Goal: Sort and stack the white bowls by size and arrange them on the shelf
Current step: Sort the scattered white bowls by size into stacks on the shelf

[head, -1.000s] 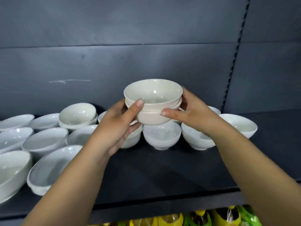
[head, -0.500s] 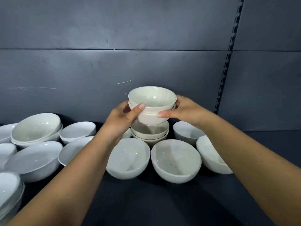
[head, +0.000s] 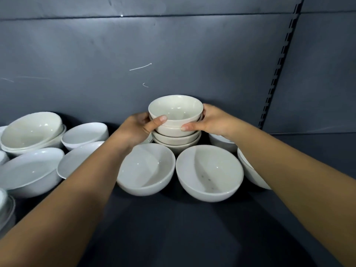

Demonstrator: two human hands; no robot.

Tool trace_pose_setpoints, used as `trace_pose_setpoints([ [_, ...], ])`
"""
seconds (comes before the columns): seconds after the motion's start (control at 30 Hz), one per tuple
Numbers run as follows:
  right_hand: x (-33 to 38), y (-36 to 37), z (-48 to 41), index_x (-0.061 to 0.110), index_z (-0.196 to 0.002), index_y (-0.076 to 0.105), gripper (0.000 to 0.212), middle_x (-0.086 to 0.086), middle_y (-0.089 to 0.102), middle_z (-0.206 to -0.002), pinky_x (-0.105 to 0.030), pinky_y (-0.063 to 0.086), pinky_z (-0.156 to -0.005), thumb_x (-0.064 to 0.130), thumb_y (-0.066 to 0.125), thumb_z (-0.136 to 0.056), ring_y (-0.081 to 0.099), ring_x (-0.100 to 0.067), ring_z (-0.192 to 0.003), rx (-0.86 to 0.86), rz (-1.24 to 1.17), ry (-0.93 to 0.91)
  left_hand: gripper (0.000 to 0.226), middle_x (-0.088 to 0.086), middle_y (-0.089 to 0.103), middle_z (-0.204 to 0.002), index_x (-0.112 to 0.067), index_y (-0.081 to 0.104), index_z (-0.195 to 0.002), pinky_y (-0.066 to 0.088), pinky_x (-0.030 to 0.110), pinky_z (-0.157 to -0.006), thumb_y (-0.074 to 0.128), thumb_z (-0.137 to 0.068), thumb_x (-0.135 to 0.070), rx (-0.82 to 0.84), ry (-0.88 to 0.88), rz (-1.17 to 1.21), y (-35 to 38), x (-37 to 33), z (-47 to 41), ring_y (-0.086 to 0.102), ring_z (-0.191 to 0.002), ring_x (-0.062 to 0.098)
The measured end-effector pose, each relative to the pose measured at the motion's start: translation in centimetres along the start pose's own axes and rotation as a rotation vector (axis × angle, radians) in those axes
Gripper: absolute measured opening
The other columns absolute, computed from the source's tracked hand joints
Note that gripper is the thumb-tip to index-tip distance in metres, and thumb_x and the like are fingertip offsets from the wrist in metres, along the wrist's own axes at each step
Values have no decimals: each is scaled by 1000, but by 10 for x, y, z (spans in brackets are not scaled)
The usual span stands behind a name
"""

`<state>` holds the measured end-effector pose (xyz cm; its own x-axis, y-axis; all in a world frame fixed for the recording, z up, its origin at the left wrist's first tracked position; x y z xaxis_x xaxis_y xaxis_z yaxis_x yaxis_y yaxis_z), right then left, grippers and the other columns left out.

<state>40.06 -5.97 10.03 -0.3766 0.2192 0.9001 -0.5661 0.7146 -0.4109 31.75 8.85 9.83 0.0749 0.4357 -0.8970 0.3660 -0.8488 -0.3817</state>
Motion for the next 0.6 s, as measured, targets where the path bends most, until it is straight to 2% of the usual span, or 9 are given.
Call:
trace_pose_setpoints([
  [0.03,-3,1,-2,23,-114,58,55,8,66,-111,-23,44,-95,9,80,-66,60,-8,-106,-2,1,8,32,9,66,-93,-1,61,-111,38,4,-61,56,-90,-25,6,9,6,2,0,0,62,-81,0],
  [0.07,-6,1,-3,22,-115,58,56,7,66,-113,-25,44,-96,9,81,-65,59,-9,-107,-3,5,12,33,25,56,-108,4,59,-112,37,2,-55,55,-91,-22,8,20,9,3,0,-1,56,-62,-9],
  [0.1,-7,2,-3,23,-114,58,56,6,66,-113,-26,44,-97,10,81,-65,59,-9,-107,-3,10,13,33,7,43,-116,7,58,-111,35,2,-50,55,-92,-20,18,26,15,4,2,-1,50,-48,-10],
  [0.17,-7,2,-3,25,-110,58,51,10,65,-107,-23,44,-94,10,80,-66,60,-6,-102,-1,16,15,31,9,57,-105,7,58,-105,34,2,-48,55,-92,-21,42,13,23,5,8,-5,45,-41,-9],
  [0.23,-6,1,-1,27,-106,58,47,15,64,-101,-18,43,-89,10,79,-68,59,-3,-97,6,14,19,29,-11,63,-73,4,58,-92,36,4,-54,56,-91,-25,48,-25,39,4,13,-6,46,-48,-7],
  [0.3,-6,1,-1,26,-106,57,47,14,63,-102,-18,43,-89,10,78,-68,59,-4,-97,17,16,21,19,-16,55,-65,-12,61,-82,38,10,-64,56,-90,-29,66,-58,64,5,16,-5,50,-59,-4],
  [0.37,-6,3,-1,26,-108,57,47,11,64,-105,-19,43,-91,9,78,-69,59,-5,-100,27,15,20,13,-15,58,-71,-21,60,-79,41,14,-73,57,-89,-30,85,-58,89,5,17,-5,54,-67,-4],
  [0.47,-7,4,-1,23,-111,57,48,9,64,-108,-20,43,-92,10,77,-70,59,-7,-102,23,33,25,21,-5,64,-94,-15,62,-98,43,23,-90,57,-87,-32,105,-85,124,7,18,-6,58,-91,9],
  [0.6,-8,2,-4,23,-115,59,54,8,65,-114,-25,43,-98,16,80,-67,59,-8,-107,20,77,54,27,-6,62,-95,-11,58,-108,42,21,-88,54,-90,-30,112,-102,151,10,19,-7,57,-90,7],
])
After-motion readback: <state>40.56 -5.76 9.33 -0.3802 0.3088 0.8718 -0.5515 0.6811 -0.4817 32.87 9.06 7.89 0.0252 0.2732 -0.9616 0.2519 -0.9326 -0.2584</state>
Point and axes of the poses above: each hand's wrist, its own z-axis away from the middle knuckle, its own y-axis out of the palm, x = y × z, the point moved 6 cm from there along -z, towards the middle knuckle
